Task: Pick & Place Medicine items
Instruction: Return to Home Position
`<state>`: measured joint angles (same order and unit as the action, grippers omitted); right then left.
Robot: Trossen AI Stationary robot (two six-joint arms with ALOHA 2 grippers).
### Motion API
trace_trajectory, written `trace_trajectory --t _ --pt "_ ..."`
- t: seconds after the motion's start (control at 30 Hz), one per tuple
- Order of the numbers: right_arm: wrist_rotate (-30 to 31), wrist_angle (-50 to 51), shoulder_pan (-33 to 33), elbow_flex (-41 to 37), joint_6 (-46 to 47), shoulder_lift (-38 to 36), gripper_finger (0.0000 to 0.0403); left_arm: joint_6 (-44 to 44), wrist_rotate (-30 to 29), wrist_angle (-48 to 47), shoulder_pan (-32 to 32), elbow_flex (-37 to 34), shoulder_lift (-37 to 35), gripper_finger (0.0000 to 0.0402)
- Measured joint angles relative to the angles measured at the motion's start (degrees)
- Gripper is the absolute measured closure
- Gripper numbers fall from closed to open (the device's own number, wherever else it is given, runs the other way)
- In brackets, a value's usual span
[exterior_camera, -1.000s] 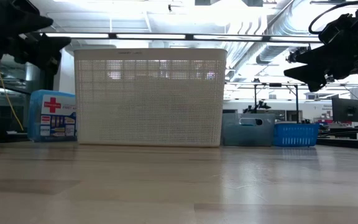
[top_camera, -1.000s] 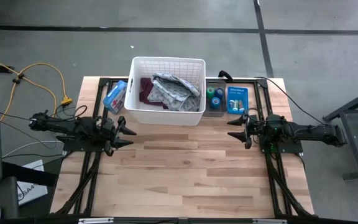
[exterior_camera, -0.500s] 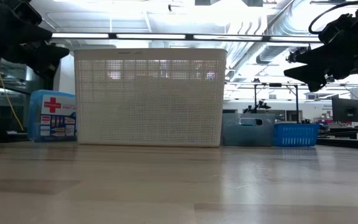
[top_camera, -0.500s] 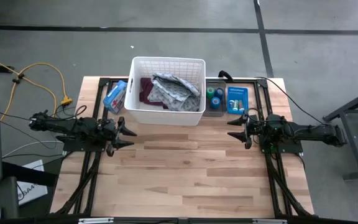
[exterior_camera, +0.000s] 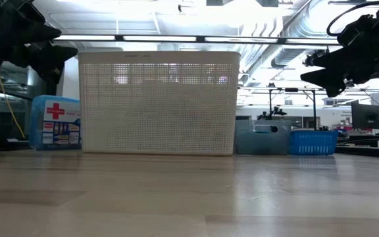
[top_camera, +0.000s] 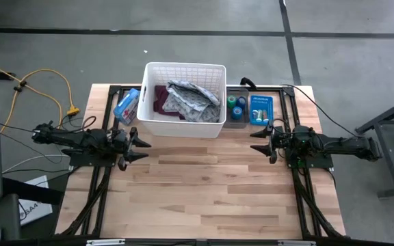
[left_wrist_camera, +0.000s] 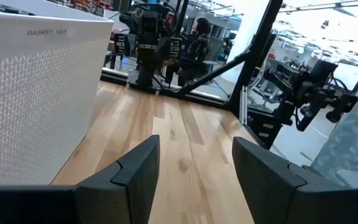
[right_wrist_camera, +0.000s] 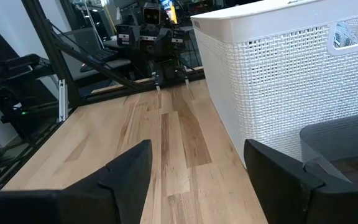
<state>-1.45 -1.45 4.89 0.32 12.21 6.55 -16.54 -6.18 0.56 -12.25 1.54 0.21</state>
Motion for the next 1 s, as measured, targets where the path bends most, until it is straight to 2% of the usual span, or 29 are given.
trace_trajectory --t 0.3,0.5,1.0 --pt "0.0 0.0 0.0 0.0 0.0 0.0 0.0160 -1.1 0.2 0.5 0.0 -1.0 0.0 0.0206" --pt "0.0 0.0 0.0 0.0 0.0 0.0 0.0160 -0.7 2.7 0.2 0.0 -1.1 0.0 0.0206" --pt "0.0 0.0 0.0 0.0 0.0 0.0 0.0160 -0.7 2.8 0.3 0.0 -1.1 0.0 0.0206"
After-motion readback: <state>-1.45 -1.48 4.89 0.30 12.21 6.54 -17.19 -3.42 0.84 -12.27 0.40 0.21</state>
